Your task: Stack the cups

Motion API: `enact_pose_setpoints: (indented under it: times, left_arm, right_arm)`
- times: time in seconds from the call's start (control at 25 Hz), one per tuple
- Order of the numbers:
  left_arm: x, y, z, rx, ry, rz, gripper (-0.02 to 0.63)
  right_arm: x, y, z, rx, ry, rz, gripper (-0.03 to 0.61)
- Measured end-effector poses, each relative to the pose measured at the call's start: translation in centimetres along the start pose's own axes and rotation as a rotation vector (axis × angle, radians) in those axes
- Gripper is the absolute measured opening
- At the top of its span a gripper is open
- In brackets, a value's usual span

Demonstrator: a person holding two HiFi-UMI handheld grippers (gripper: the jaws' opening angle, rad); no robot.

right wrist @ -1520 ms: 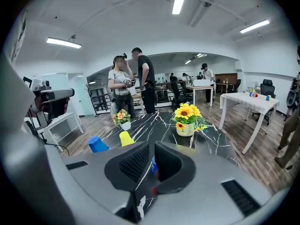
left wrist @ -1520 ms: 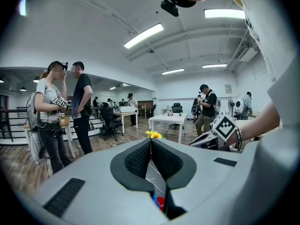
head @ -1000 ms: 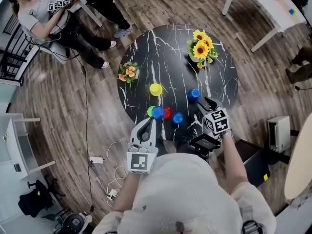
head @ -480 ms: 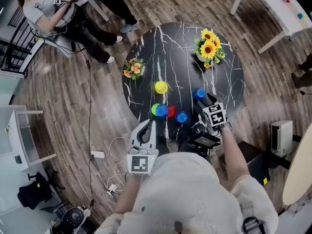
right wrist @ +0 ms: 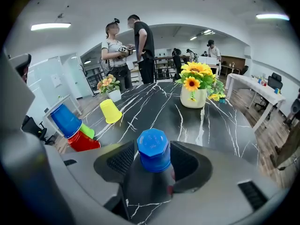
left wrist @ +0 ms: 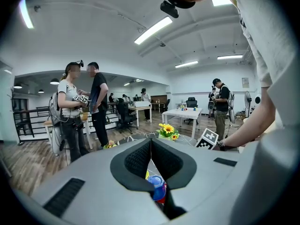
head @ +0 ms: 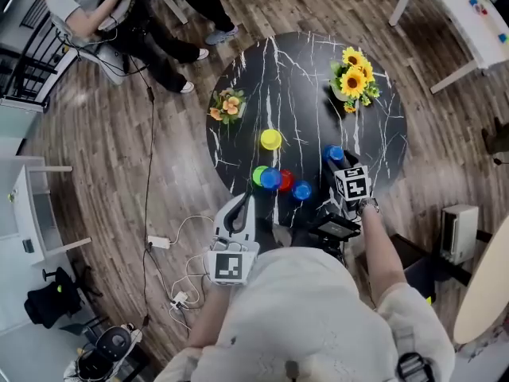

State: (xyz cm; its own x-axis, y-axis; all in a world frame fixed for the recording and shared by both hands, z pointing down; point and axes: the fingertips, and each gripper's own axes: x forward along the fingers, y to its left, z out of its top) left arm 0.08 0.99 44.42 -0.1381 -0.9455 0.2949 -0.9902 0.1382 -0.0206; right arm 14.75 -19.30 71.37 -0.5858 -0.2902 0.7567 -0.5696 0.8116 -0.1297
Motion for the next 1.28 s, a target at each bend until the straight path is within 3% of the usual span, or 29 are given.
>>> enact_pose_setpoints:
  times: [0.52,1.28]
  left_arm:
    - [0.8,1.1,-0.3,0.020,0.006,-0.027,0.023]
    - [2.6,2.4,1.0,0.005,-0.046,-0.204,0.022]
  right_arm:
    - [-0.3,0.1,0.9,-0.020,-0.013,-0.028,0.225]
    - [-8.3,2.8,6.8,-0.008,-0.154,-0.084,0.225]
